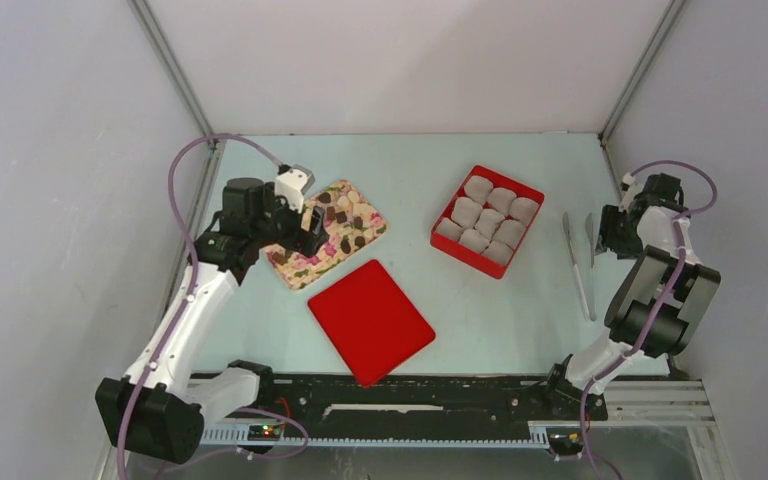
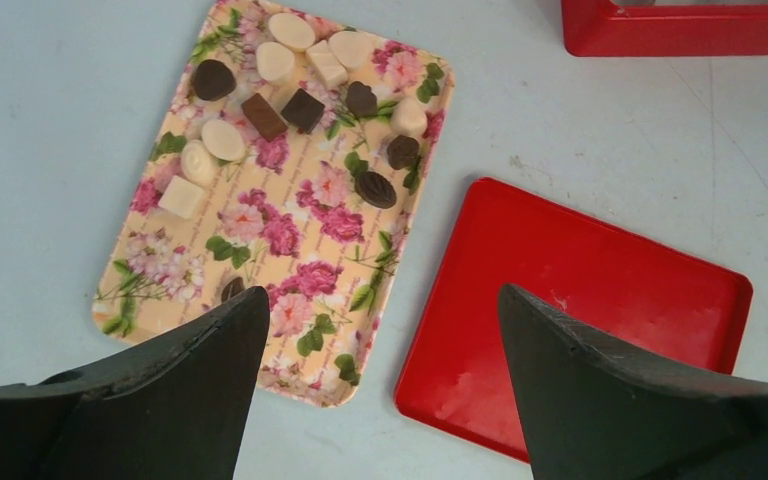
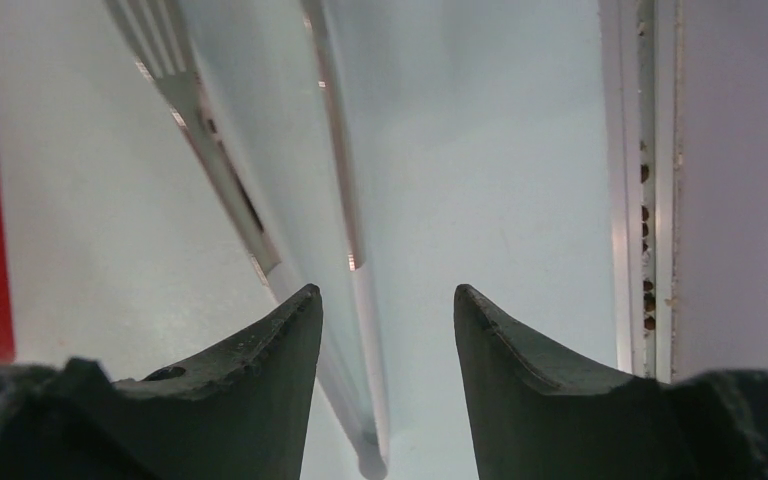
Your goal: Pack the chocolate
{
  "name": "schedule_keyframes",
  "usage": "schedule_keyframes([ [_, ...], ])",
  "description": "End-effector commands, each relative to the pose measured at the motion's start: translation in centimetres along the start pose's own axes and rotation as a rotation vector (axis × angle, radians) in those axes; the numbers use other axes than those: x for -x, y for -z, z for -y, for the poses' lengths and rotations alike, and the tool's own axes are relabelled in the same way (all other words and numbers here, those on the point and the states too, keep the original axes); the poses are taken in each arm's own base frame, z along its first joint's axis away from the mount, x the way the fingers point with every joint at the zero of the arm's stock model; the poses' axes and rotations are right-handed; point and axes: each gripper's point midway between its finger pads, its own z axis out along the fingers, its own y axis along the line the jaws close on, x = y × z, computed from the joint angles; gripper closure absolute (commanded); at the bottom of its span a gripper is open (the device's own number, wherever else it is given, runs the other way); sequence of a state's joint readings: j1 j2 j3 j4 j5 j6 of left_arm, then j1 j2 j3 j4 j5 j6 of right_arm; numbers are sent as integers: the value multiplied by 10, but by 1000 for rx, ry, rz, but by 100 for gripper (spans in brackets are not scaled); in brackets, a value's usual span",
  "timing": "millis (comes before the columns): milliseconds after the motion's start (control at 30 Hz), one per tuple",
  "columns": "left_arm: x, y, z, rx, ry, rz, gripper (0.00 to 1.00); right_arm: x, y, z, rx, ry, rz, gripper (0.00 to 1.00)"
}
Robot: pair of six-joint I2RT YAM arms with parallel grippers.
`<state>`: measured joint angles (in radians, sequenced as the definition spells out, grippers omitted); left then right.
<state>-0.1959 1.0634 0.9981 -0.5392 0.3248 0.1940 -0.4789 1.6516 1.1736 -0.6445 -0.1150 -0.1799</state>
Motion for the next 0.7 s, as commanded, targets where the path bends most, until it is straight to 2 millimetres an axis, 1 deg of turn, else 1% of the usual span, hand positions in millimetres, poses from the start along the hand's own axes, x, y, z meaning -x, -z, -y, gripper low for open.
schedule_keyframes([
  [0, 8, -4, 12, -41, -62, -6, 10, 2, -5, 18, -25, 13, 4, 46],
  [167, 10, -12, 29, -94, -107, -34, 10, -9, -13, 9, 29, 40, -5, 47],
  [333, 7, -18, 38, -132, -131, -49, 11, -22, -22, 8, 41, 66, -23, 48],
  [533, 5, -24, 41, -141, -144, -78, 11, -32, -31, 7, 59, 81, -55, 53],
  [667, 8, -28, 47, -153, -163, -85, 11, -43, -36, 6, 66, 83, -87, 59],
])
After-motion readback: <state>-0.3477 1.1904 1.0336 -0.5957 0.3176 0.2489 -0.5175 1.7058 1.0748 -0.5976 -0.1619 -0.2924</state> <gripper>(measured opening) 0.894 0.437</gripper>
